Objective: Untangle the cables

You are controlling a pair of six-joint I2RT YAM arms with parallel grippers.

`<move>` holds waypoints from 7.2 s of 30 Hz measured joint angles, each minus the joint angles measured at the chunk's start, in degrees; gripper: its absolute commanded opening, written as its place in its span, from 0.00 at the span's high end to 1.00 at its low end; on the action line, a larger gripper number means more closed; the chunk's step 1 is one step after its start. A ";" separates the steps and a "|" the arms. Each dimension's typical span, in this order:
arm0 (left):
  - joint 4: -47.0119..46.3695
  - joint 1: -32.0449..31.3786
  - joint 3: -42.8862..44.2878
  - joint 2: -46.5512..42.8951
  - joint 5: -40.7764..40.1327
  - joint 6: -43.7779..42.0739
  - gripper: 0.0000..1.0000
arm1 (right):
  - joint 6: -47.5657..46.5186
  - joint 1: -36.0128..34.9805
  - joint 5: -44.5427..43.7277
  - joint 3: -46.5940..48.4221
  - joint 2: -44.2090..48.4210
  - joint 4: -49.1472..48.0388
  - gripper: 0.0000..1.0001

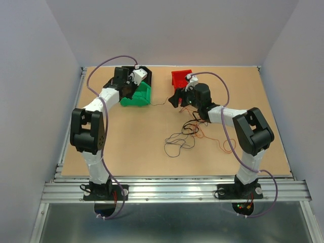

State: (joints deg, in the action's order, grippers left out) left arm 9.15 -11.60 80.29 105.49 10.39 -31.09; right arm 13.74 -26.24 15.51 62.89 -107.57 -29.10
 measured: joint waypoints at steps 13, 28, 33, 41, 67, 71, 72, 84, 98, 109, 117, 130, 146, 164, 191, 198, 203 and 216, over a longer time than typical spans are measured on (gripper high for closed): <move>1.25 3.10 9.01 10.80 -7.74 -0.20 0.94 | -0.68 0.00 -3.26 0.00 0.02 3.50 0.22; 0.11 3.41 5.88 4.68 -6.12 -0.79 0.40 | -2.36 0.00 -20.76 1.25 3.21 19.58 0.32; 0.09 3.17 5.81 -0.13 -5.40 -0.74 0.38 | -4.55 0.00 -23.12 2.32 3.15 24.02 0.35; -0.07 -0.85 4.15 -4.61 -5.07 0.79 0.38 | -5.31 1.99 -27.02 2.34 2.86 26.82 0.39; -15.65 -16.92 -0.50 6.88 9.16 16.68 0.39 | -6.01 2.78 -17.05 -2.40 2.01 31.04 0.99; -16.65 -16.92 -3.91 5.16 8.92 16.83 0.39 | -4.04 1.40 -19.50 -10.71 12.83 35.54 1.00; -16.74 -16.92 -4.24 4.76 8.90 16.85 0.39 | -3.43 0.83 -20.15 -12.76 17.00 37.09 0.99; -20.44 -18.34 -5.40 3.48 8.98 16.96 0.38 | 0.37 -3.80 -27.82 -18.71 44.65 39.06 0.41; -18.64 -27.15 1.40 11.15 -1.33 14.69 0.35 | -3.41 -1.44 -31.43 -10.54 17.18 32.54 0.24; -14.88 -28.26 9.16 20.65 -7.74 15.39 0.50 | -1.27 2.05 -37.18 -16.68 30.64 23.37 0.23; -14.62 -28.15 11.26 23.08 -8.76 15.91 0.92 | -0.74 2.67 -37.81 -20.31 34.12 21.16 0.24; -11.41 -28.04 11.37 21.90 -4.39 16.17 1.00 | -0.42 3.61 -37.51 -20.55 33.90 20.92 0.24; -3.28 -20.92 19.34 16.41 11.89 20.94 1.00 | -0.15 4.15 -36.26 -20.65 33.16 20.72 0.26; 9.09 -16.46 38.49 24.92 13.33 21.11 1.00 | 0.00 4.17 -36.06 -20.63 31.30 19.71 0.28; 9.09 -16.52 15.78 10.45 8.76 14.23 1.00 | -0.90 8.66 -25.29 10.16 -6.75 10.25 0.33; 8.61 -16.52 15.69 10.40 8.50 13.86 1.00 | -0.37 8.66 -25.59 14.58 -12.87 10.36 0.82; 8.63 -16.52 15.69 10.40 8.37 13.51 1.00 | 0.59 8.63 -25.35 14.14 -12.85 10.10 0.97; 10.23 -16.50 13.64 6.21 7.85 13.03 1.00 | 5.64 -1.84 -40.37 0.55 -3.04 10.78 0.77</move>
State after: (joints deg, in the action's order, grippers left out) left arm 19.38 -28.10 93.93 111.70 18.24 -18.06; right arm 19.38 -28.08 -24.86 63.44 -110.61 -18.33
